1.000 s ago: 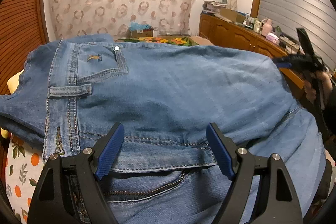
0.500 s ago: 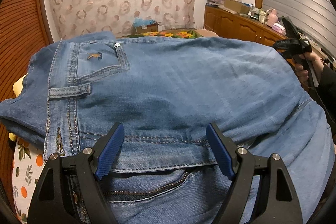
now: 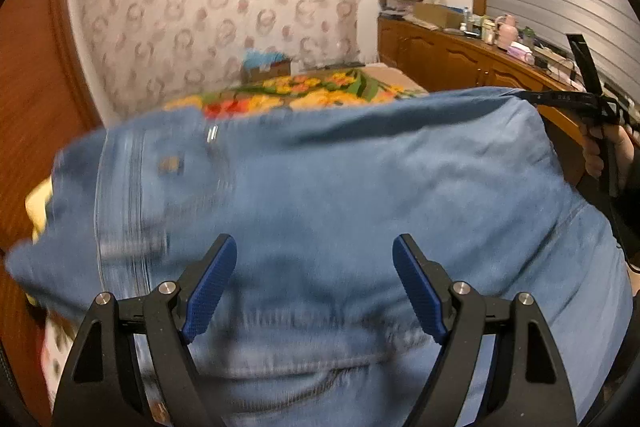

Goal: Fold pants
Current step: 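Grasp the jeans leg edge with the right tool and pull it straight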

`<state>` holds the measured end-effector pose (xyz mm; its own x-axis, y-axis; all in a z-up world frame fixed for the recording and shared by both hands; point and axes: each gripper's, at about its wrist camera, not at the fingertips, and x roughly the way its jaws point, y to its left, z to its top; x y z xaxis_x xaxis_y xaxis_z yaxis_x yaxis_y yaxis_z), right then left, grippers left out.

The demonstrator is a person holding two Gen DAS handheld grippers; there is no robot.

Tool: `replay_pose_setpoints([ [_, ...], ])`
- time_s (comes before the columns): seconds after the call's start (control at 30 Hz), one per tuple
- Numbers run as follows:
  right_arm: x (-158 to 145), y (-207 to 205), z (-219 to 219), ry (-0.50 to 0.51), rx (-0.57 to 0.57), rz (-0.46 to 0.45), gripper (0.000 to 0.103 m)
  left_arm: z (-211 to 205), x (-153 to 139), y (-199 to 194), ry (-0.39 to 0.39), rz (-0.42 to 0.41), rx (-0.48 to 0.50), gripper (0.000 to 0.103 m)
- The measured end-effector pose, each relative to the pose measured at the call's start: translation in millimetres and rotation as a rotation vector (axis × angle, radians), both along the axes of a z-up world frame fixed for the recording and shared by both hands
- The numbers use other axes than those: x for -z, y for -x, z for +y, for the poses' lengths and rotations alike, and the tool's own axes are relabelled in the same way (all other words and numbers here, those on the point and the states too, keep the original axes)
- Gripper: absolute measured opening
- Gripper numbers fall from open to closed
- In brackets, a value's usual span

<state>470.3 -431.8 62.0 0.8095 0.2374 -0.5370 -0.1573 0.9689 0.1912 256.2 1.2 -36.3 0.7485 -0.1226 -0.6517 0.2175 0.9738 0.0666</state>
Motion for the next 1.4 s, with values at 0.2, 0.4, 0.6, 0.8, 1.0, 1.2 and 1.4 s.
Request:
replay_pose_setpoints([
  [0.2,-2,-13,10,0.034,0.049,-0.007,0.01,-5,-15,-32,0.002,-0.015,0.036,0.081],
  [0.4,-7,-40,17,0.04,0.122,-0.018,0.01,1,5,-58,-0.021,-0.02,0.02,0.081],
  [0.6,27,-76,31,0.085,0.148,0.158,0.01,6,19,-60,-0.009,-0.007,0.03,0.081],
  [0.8,27,-54,54,0.131,0.132,0.098,0.029,8,30,-68,0.01,0.042,0.031,0.081],
  [1.0,16,-37,92,0.125,-0.007,0.04,0.041,8,30,-67,0.032,0.051,0.034,0.081],
  [1.2,35,-37,174,0.165,-0.23,0.141,0.041,9,28,-67,0.033,0.048,0.035,0.081],
  [1.4,54,-36,244,0.194,-0.393,0.165,0.042,15,24,-65,0.067,0.038,0.031,0.081],
])
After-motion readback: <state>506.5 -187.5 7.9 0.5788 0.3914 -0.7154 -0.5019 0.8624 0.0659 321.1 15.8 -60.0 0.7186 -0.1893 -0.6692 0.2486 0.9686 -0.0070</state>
